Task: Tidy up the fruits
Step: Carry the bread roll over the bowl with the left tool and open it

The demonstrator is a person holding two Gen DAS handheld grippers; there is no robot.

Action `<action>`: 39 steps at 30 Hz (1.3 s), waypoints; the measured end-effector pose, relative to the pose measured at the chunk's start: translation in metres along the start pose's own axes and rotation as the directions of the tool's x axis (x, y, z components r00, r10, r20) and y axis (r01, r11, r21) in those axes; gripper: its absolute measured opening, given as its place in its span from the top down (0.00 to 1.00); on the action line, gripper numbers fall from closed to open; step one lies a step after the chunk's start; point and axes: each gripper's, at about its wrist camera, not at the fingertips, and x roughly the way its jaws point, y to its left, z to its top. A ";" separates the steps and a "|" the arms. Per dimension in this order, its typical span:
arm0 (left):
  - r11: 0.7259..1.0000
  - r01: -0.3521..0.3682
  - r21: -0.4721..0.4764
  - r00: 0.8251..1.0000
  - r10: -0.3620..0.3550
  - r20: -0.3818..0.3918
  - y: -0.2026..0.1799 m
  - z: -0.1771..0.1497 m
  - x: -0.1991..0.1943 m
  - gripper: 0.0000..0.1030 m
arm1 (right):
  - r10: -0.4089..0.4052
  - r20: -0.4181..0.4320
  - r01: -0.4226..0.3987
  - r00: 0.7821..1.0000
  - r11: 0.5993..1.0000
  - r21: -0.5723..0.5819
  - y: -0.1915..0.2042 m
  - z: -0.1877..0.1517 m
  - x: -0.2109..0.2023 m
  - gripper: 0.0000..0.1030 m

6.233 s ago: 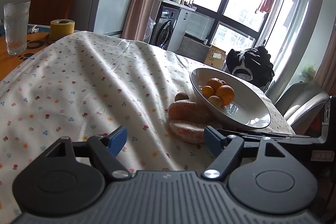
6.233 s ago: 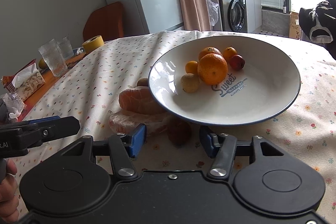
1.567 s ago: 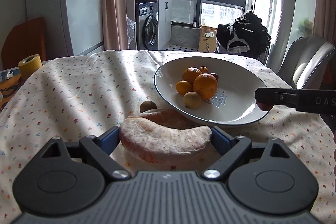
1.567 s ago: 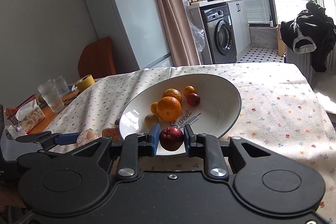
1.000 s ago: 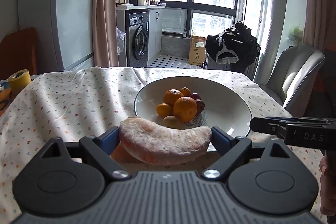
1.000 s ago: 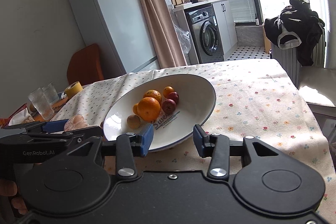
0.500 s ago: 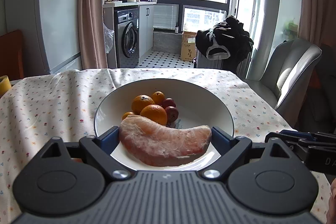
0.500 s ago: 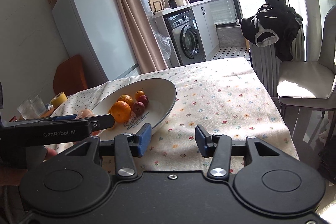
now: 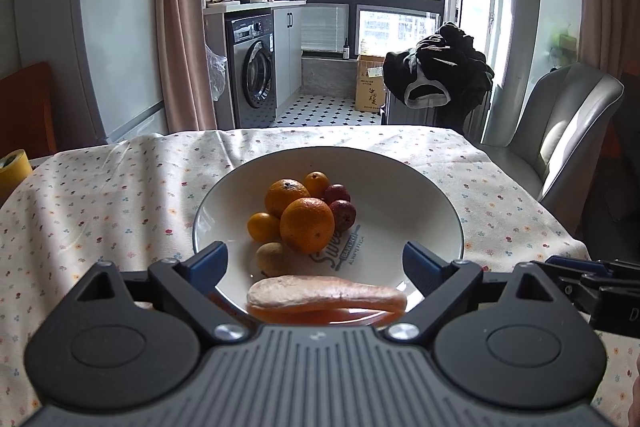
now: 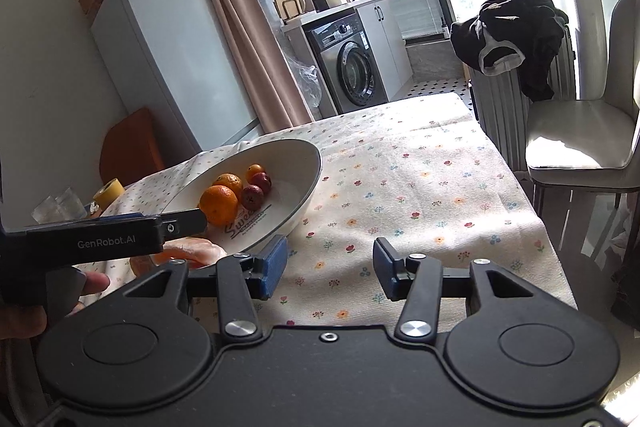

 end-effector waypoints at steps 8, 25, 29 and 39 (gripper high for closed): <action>1.000 -0.026 -0.004 1.000 0.026 -0.006 0.012 -0.008 -0.013 0.09 | 0.012 0.003 -0.012 1.000 1.000 0.000 0.004 -0.002 -0.004 0.53; 0.995 -0.046 -0.088 0.999 0.043 -0.033 0.058 -0.027 -0.040 0.06 | 0.062 -0.022 -0.063 0.998 0.997 -0.050 0.040 -0.004 -0.001 0.45; 0.992 -0.055 -0.113 0.998 0.051 -0.038 0.069 -0.032 -0.041 0.06 | 0.067 -0.026 -0.069 0.997 0.995 -0.066 0.048 -0.003 0.001 0.42; 0.992 -0.046 -0.120 0.997 0.039 -0.062 0.072 -0.041 -0.030 0.06 | 0.064 -0.045 -0.068 0.997 0.994 -0.086 0.060 -0.005 0.006 0.40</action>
